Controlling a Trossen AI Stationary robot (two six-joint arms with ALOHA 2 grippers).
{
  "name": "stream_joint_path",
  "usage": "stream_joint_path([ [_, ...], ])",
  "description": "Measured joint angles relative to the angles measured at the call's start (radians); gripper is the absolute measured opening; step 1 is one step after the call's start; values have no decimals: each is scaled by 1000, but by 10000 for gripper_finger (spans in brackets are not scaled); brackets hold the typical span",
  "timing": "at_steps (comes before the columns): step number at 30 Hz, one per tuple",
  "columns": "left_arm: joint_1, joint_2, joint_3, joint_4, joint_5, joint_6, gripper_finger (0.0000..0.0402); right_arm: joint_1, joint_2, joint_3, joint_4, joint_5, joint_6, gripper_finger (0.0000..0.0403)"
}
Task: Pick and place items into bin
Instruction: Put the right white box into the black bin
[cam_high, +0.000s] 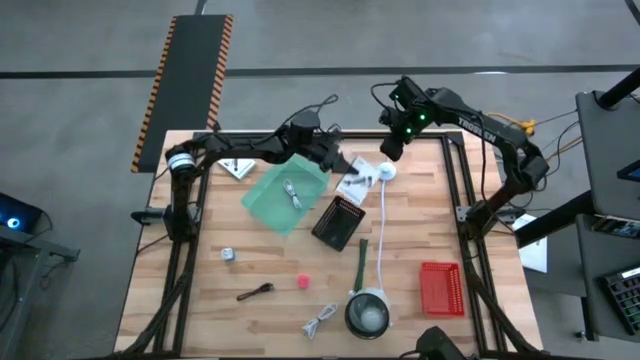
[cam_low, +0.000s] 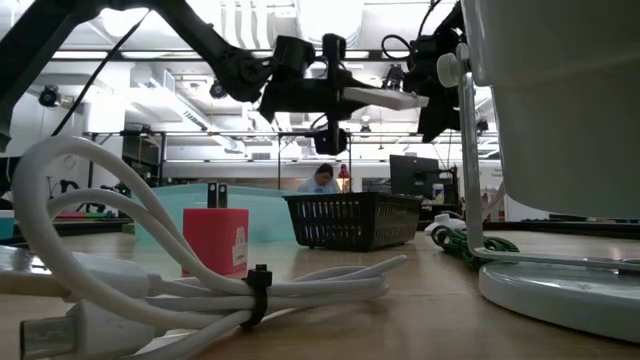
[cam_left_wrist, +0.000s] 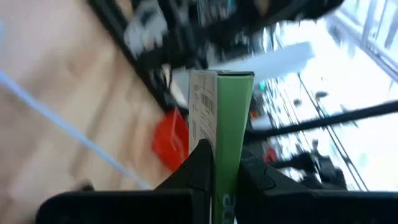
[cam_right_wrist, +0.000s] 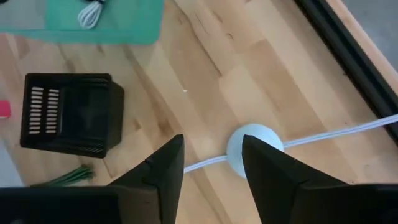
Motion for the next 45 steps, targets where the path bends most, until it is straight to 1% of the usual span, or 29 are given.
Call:
stream_joint_path([
  [2,-16,-6,-1,-70,30,-1,16,-1,0,0,-2,0,-6,144],
  [7,-40,-34,-5,-330,23,19,16,-1,0,0,-3,0,-14,137],
  [10,-49,-53,-13,-452,-30,43,16,0,0,0,-4,-1,-18,134],
  [14,-59,-86,-13,-563,-141,81,16,-2,-2,0,-3,-1,-23,132],
  [19,-87,-123,-12,-650,-281,92,15,-1,-2,-1,-2,-2,-26,135],
  [21,-101,-136,-9,-679,-320,94,15,-1,-2,-1,-2,-1,-29,134],
  [29,-157,-144,-10,-776,-391,119,15,-1,-2,-1,2,-2,-44,125],
  [37,-197,-143,-9,-772,-473,112,15,-1,-2,-2,3,-2,-43,130],
  [45,-229,-127,-11,-763,-505,110,15,-1,-2,-2,3,-2,-40,121],
])
